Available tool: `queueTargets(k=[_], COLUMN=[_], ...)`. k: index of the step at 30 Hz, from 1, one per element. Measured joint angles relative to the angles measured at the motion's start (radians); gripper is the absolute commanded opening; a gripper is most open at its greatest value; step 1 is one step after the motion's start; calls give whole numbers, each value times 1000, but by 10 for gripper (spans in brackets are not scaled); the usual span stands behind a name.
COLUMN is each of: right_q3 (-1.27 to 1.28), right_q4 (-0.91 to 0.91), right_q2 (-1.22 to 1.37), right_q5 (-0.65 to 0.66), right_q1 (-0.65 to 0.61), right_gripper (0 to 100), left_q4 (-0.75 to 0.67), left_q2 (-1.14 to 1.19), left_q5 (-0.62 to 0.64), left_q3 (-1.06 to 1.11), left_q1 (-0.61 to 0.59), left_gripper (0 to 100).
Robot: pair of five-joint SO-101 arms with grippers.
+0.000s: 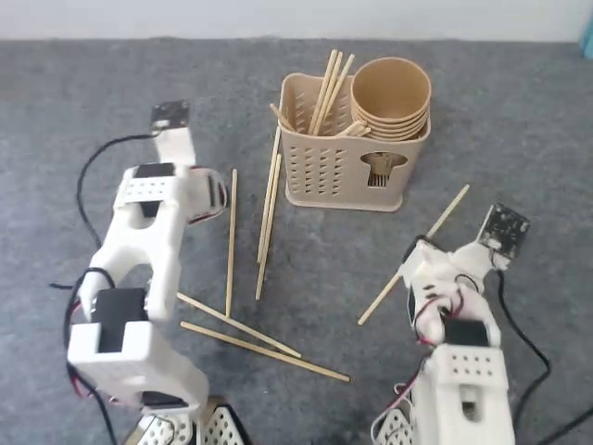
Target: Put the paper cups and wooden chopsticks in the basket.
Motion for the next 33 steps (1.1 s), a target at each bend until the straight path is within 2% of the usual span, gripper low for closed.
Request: queueTargets(k=[8,12,19,25,30,33], right_q3=[81,89,89,89,89,89], right_q4=[-5,-5,-5,-5,-5,-5], right_q2=[-186,-218,-221,-221,-221,-221], right_q5=[12,12,12,12,12,12], right_q1=[-5,-3,-5,-5,-5,6], right_gripper=[7,7,7,7,7,7], left_q4=[0,31,262,473,548,595], left_q2=[34,166,462,635,718,724], left_q5=[-5,-5,-5,-5,-2,-46], left_q3=[-92,-193,-554,-856,-1000,-1023], left_q1=[106,110,94,100,100,95], left_gripper=[224,224,206,24,14,14])
